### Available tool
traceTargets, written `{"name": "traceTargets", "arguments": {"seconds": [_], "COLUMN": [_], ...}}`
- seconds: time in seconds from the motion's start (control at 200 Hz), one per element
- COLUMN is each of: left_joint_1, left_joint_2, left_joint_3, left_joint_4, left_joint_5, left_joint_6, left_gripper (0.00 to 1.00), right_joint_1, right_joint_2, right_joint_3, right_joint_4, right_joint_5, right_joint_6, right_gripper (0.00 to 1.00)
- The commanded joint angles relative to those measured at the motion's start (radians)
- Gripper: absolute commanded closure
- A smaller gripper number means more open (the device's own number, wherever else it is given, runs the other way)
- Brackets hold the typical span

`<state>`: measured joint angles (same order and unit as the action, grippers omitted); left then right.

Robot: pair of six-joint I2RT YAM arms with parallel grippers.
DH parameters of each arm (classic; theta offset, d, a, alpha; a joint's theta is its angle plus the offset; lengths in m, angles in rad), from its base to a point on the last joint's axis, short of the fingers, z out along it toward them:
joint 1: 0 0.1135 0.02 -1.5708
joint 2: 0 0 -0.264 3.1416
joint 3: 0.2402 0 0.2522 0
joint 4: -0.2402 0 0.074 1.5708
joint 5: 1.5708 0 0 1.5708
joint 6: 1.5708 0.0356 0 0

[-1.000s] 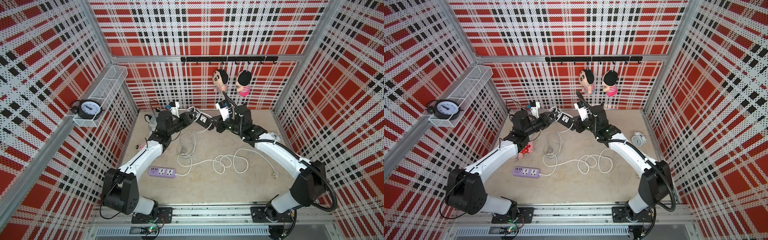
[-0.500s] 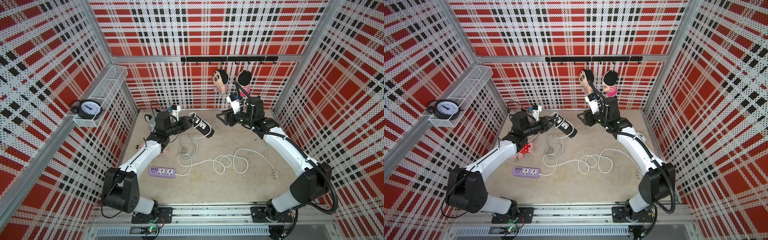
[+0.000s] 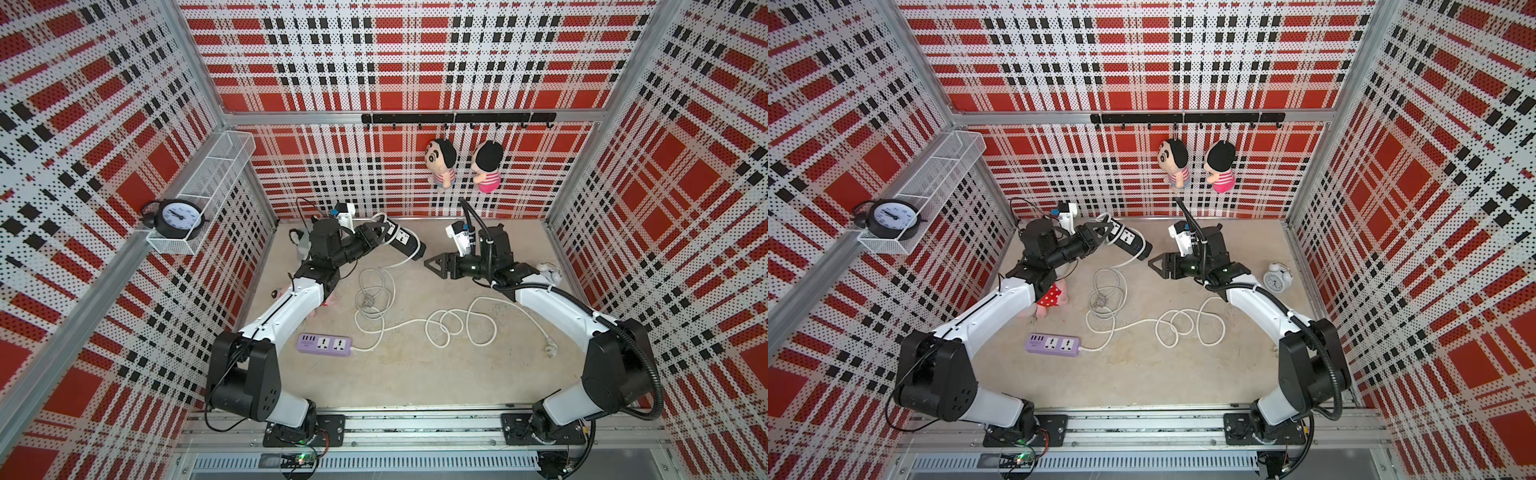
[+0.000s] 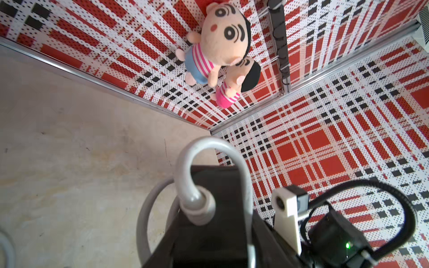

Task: Unwrap the cord wrapped around the power strip
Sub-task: Unwrap the power cord from the power strip.

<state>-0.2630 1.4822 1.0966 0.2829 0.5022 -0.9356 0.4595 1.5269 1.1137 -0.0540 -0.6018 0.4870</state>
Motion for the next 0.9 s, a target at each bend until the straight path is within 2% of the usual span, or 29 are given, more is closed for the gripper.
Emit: {"name": "traceTargets", "arguments": {"seconds": [0.0,0.145,0.326,0.431,0.591,0.686,0.716,0.897], "left_joint_1": [-0.023,-0.04,-0.067,-0.067,-0.067,-0.065,-0.064,-0.031], "left_joint_2": [-0.03,-0.033,-0.039,-0.037,-0.042,-0.043,-0.042,-0.039], "left_joint_3": [0.02,0.024,-0.002,-0.013,-0.012,-0.016,-0.019,-0.042], "left_joint_4": [0.133,0.133,0.185,0.217,0.224,0.234,0.238,0.248], "left_joint_5": [-0.047,-0.056,-0.057,-0.044,-0.036,-0.023,-0.017,0.051], "left_joint_6": [-0.035,-0.041,-0.087,-0.117,-0.127,-0.135,-0.138,-0.145], "left_gripper": [1.0,1.0,1.0,1.0,1.0,1.0,1.0,1.0], "right_joint_1": [0.055,0.084,0.136,0.149,0.15,0.15,0.148,0.106], "right_joint_2": [-0.01,0.036,0.058,0.073,0.065,0.048,0.044,0.005], "right_joint_3": [0.015,0.003,-0.03,-0.032,-0.039,-0.038,-0.033,-0.023], "right_joint_4": [0.202,0.35,0.491,0.496,0.468,0.442,0.427,0.354], "right_joint_5": [0.004,-0.001,0.114,0.168,0.22,0.256,0.264,0.267], "right_joint_6": [0.125,0.232,0.291,0.288,0.272,0.241,0.224,0.175], "right_gripper": [0.32,0.32,0.34,0.43,0.72,0.97,1.0,1.0]}}
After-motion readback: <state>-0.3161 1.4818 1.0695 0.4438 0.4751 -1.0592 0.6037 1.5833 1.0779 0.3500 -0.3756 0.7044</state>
